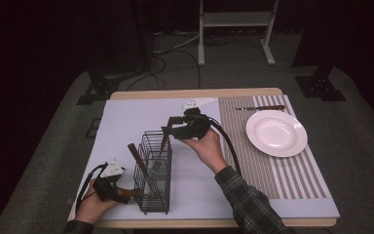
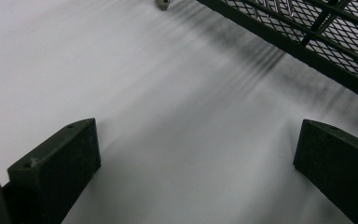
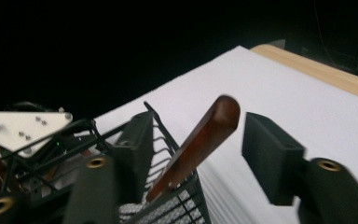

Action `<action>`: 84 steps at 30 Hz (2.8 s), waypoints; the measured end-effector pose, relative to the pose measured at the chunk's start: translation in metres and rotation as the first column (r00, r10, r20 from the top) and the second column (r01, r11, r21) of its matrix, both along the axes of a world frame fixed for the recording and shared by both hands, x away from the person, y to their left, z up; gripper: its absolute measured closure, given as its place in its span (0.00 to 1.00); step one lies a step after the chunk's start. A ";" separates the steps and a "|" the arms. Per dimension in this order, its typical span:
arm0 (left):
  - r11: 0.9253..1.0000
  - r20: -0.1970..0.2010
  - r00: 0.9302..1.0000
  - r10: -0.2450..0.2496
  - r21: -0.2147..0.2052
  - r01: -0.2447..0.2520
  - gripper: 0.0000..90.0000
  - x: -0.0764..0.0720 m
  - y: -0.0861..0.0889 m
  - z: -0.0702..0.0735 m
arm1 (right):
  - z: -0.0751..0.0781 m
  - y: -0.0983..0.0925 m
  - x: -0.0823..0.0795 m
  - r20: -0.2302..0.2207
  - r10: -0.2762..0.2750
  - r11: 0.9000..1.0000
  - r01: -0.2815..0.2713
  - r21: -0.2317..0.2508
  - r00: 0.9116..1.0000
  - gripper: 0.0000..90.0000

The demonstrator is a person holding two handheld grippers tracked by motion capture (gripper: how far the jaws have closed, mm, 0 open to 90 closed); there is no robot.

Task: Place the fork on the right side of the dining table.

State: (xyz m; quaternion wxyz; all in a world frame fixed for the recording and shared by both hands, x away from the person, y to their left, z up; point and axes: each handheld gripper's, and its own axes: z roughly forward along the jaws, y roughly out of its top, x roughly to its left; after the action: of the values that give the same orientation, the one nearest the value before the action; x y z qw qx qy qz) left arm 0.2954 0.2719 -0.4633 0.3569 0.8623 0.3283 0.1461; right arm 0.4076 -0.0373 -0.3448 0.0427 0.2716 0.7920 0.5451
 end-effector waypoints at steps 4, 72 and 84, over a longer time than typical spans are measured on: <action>1.000 0.000 1.000 0.000 0.001 0.000 0.00 0.000 0.000 0.000 | 0.001 0.000 0.001 -0.007 0.009 0.999 -0.009 0.031 1.000 0.62; 1.000 -0.002 1.000 -0.001 0.002 0.001 0.00 0.000 0.000 0.000 | 0.102 -0.032 -0.037 0.174 0.092 0.986 -0.114 0.120 0.980 0.89; 1.000 -0.002 1.000 -0.001 0.003 0.001 0.00 0.000 0.000 0.000 | 0.117 -0.061 -0.044 0.212 0.033 0.988 -0.065 0.143 0.977 0.89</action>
State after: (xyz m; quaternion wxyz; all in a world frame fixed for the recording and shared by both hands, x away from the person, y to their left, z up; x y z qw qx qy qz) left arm 0.2954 0.2720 -0.4630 0.3552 0.8632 0.3280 0.1455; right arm 0.3640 -0.0986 -0.2274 0.0918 0.1956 0.7465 0.6294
